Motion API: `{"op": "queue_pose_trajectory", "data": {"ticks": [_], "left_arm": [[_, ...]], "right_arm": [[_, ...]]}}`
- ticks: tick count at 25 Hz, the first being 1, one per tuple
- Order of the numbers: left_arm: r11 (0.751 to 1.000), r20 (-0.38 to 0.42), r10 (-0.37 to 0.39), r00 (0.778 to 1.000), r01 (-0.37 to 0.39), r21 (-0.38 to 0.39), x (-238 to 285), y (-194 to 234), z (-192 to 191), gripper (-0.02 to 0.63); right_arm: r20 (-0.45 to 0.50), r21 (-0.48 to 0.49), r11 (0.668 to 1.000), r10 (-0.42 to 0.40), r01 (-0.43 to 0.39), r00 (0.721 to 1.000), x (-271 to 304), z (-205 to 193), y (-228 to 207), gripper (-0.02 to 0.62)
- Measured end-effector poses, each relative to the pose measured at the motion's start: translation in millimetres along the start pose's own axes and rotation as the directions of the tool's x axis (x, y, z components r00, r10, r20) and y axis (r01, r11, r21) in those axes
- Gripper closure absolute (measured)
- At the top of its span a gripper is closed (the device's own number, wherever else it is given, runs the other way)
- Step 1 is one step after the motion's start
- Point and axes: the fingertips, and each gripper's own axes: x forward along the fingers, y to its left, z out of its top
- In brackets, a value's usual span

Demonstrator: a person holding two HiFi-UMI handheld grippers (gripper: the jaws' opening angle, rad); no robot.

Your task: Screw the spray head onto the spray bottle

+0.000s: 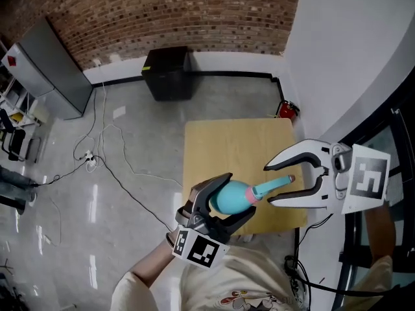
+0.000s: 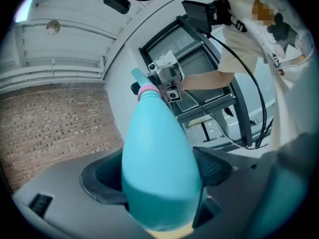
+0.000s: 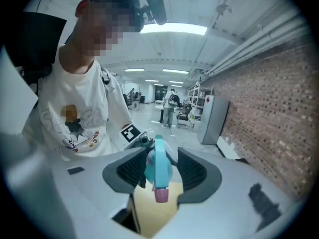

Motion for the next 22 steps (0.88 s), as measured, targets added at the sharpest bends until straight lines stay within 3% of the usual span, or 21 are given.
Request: {"op": "queue_pose_trajectory", "data": {"ticks": [2, 7, 17, 22], "left_arm": [[1.0, -0.017, 0.004, 1.0, -0.004, 0.014, -3, 3, -3, 0.183], [0.999, -0.072, 0.001, 0.997, 0.002, 0.045, 5, 8, -66, 0.183], [0.999, -0.093, -0.013, 0.996, 0.017, 0.048, 8, -1, -71, 0.183], [0.996, -0.146, -0.089, 0.985, 0.091, 0.007, 10, -6, -75, 0.183]], "right_arm": [[-0.055, 0.024, 0.998, 0.067, -0.066, 0.996, 15, -12, 4, 0.41], [-0.078, 0.06, 0.984, 0.173, -0.168, 0.982, 63, -58, -1, 0.413], [-0.121, 0.102, 0.98, 0.184, -0.172, 0.976, 67, -72, 1, 0.455], [-0.195, 0.06, 0.984, 0.175, -0.166, 0.965, 65, -78, 0, 0.466]]}}
